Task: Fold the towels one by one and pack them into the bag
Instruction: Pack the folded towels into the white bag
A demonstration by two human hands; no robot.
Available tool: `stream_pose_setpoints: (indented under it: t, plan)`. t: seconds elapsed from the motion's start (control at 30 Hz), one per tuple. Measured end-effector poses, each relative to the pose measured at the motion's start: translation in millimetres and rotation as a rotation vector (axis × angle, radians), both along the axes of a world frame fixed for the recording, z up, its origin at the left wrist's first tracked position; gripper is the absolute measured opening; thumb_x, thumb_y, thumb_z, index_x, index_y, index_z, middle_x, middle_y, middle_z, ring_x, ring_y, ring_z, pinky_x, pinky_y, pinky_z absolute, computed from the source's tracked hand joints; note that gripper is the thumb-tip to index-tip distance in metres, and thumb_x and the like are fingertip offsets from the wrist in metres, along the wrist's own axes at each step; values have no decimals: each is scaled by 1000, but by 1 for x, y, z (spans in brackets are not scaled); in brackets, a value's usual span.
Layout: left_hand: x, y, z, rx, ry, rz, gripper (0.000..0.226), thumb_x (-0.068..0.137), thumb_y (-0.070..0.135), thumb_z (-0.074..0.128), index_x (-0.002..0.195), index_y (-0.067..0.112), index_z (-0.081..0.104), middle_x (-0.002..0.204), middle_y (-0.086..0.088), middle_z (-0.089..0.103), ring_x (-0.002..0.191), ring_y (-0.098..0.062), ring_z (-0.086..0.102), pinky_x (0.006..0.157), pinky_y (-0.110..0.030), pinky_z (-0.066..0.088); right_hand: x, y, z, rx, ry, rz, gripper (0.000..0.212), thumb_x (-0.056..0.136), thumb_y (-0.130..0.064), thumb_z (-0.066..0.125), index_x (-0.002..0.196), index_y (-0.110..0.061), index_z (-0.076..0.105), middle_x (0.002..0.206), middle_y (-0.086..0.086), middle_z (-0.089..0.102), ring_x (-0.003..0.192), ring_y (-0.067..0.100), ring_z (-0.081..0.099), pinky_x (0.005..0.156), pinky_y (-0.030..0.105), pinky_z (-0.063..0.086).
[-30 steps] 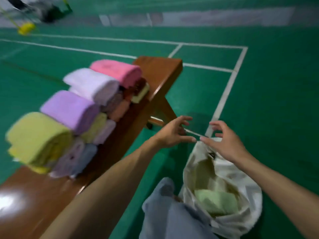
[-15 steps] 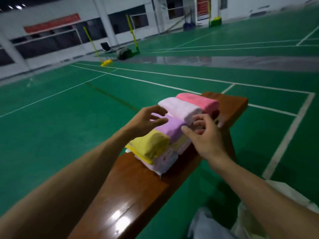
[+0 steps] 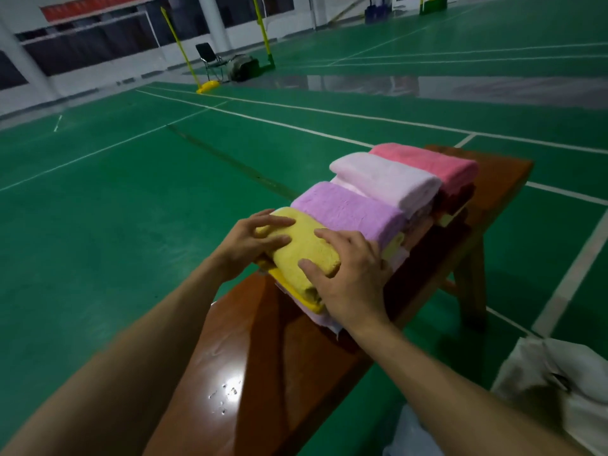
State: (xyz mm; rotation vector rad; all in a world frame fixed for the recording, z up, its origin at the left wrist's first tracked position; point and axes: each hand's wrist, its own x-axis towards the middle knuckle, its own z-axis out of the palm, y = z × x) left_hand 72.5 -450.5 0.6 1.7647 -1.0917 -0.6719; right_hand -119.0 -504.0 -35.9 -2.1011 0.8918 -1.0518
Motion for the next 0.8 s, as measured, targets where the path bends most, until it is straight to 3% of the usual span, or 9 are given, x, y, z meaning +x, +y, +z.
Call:
stream_pose_setpoints:
  t: [0.07,0.13,0.2,0.27,0.37,0.5,0.57,0.67,0.8]
  plan:
    - [1,1,-11,-8,133,-34,28,68,27,78,96,35,76,116,-5,59,76,-15,59,59,-25,53,-3,2,-6,-47,0,-21,50,77,-55,64,122,-34,63,116,-7,59,112,21,48,87,50,43]
    - [-1,6,-17,-18,167,-51,35,69,30,83,102,34,75,113,-3,64,78,-13,61,69,-30,54,-7,6,-8,-64,-21,-26,50,75,-56,59,120,-34,64,115,-7,60,110,21,50,85,49,45]
    - [-6,13,-19,-34,162,-84,41,73,31,78,113,31,69,112,0,63,75,-4,62,66,-23,54,-13,7,-9,-56,-63,-11,50,75,-56,56,119,-33,64,113,-7,61,109,21,51,84,46,46]
    - [-11,23,-19,-4,141,-132,50,72,53,74,118,35,67,118,7,62,85,-2,64,70,-22,54,-22,6,-11,-6,-142,31,48,74,-53,59,115,-30,65,111,-7,61,107,18,51,86,42,46]
    - [-25,44,-20,64,122,-203,56,73,74,59,119,43,65,126,18,61,107,-13,59,90,-37,53,-49,4,-16,63,-222,102,40,72,-51,63,109,-35,64,111,-9,61,107,13,50,90,25,41]
    - [-42,58,-16,130,45,-309,31,94,49,46,122,54,57,128,24,55,114,-6,54,94,-23,42,-88,-2,-23,148,-243,221,35,72,-52,68,105,-44,61,114,-8,61,110,17,57,92,25,44]
    - [-46,58,-9,179,-11,-349,40,88,42,56,125,58,52,135,6,48,113,-15,52,91,-22,45,-99,-4,-26,167,-240,272,32,72,-50,69,102,-43,63,114,-5,60,111,13,58,93,21,44]
    - [-45,50,0,223,62,-418,60,80,32,69,134,46,49,141,6,43,112,-11,53,85,-24,49,-101,-3,-29,168,-224,292,27,70,-49,70,97,-50,65,115,-6,57,114,12,56,95,17,42]
    - [-42,42,1,323,284,-437,79,60,48,86,132,44,52,124,-6,46,95,-22,49,82,-43,42,-97,6,-30,323,-174,233,33,60,-62,67,93,-58,63,126,-6,42,120,9,46,92,6,35]
